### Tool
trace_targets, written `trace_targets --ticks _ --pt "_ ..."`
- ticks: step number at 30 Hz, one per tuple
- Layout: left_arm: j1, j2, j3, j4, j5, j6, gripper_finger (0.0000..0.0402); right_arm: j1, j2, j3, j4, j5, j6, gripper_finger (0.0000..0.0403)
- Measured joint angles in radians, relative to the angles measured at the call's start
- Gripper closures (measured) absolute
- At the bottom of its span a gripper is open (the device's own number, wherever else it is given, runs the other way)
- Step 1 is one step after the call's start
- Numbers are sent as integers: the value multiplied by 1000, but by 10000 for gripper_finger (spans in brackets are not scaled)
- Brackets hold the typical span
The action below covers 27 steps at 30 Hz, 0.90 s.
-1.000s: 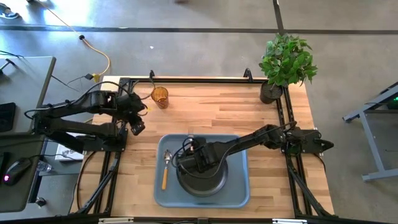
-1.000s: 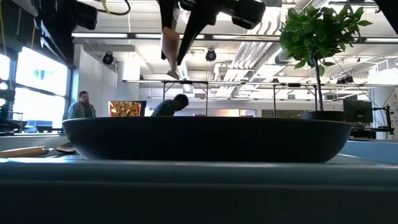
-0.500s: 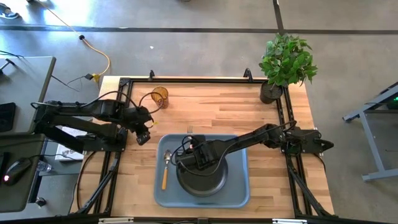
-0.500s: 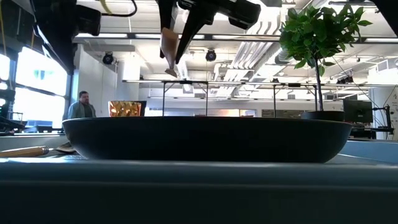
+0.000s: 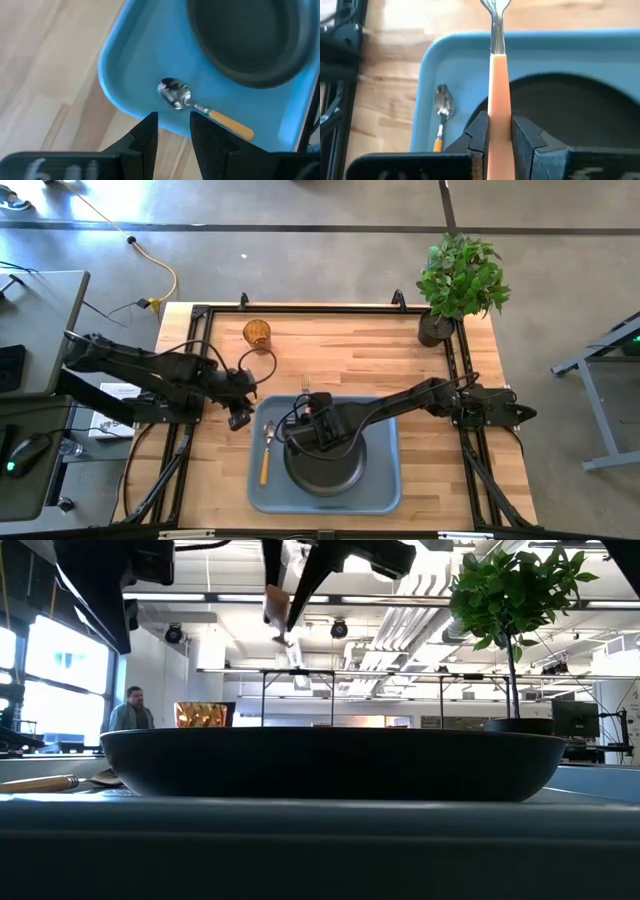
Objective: Pick and place plate/cup/fork/spoon on tray
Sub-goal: Put the brown fork on the blue serving tray to the left of the black plate
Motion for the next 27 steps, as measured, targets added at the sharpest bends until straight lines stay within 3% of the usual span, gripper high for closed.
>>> trace_targets --ticks 27 --pt "-69 376 0 268 -27 60 300 -70 -133 0 -267 150 -59 367"
